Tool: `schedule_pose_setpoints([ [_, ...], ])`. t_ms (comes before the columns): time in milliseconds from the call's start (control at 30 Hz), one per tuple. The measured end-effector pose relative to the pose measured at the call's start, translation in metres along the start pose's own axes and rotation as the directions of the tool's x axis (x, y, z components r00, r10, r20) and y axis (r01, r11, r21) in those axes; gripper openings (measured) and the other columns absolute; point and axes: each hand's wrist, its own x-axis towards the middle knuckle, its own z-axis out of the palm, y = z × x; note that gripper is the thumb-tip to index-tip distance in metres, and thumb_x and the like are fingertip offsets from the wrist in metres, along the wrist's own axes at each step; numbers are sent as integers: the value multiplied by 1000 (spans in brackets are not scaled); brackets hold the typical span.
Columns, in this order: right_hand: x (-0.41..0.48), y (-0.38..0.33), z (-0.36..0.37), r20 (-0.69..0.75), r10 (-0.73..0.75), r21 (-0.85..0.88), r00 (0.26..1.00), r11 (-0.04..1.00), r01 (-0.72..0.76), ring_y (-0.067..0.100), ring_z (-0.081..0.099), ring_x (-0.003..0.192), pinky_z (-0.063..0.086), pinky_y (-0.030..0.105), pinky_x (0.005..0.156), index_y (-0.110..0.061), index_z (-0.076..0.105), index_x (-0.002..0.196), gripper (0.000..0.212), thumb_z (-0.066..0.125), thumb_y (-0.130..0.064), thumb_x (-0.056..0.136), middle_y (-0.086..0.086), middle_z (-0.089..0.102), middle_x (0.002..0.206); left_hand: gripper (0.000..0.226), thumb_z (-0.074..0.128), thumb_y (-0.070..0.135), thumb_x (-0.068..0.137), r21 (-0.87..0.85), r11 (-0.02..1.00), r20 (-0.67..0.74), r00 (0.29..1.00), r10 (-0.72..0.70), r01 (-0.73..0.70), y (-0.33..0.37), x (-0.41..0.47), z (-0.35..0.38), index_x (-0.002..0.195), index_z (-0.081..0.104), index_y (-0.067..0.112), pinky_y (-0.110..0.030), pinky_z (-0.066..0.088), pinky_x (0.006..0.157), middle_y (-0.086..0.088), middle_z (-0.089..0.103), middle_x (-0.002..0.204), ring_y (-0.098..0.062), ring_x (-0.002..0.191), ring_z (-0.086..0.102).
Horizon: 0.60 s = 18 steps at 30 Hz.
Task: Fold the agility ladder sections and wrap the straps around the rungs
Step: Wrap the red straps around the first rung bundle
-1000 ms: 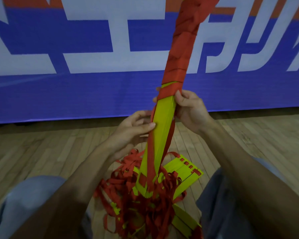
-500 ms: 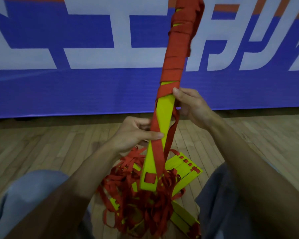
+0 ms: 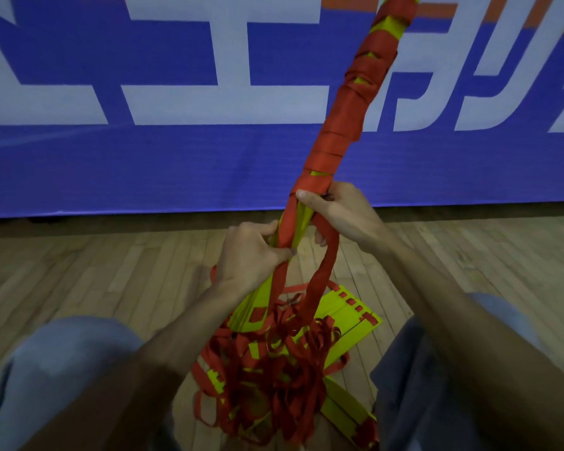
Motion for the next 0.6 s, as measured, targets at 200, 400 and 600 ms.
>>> schedule_pose_setpoints([
  [200, 4, 1, 3, -184, 87, 159, 979, 986, -57, 22, 54, 41, 46, 30, 46, -9, 67, 67, 28, 67, -32, 82, 14, 58, 50, 33, 76, 42, 77, 202, 973, 11, 994, 110, -110, -5, 2, 5, 109, 73, 32, -31, 53, 69, 5, 74, 79, -7, 74, 64],
  [400, 7, 3, -9, -191, 40, 301, 981, 953, 19, 22, 48, 41, 42, 33, 49, 1, 66, 79, 32, 60, -31, 81, 33, 68, 83, 39, 71, 39, 79, -357, 932, 254, 966, 39, 56, 9, 5, -12, 117, 68, 32, -19, 52, 76, 8, 74, 103, -6, 94, 69],
  [600, 6, 3, -24, -37, -69, 595, 997, 800, 77, 17, 46, 46, 36, 25, 48, 9, 60, 96, 59, 56, -40, 63, 5, 73, 71, 41, 60, 33, 88, -542, 784, 569, 819, 79, 301, 15, 3, -24, 121, 63, 8, -35, 56, 82, -14, 70, 114, -31, 102, 69],
])
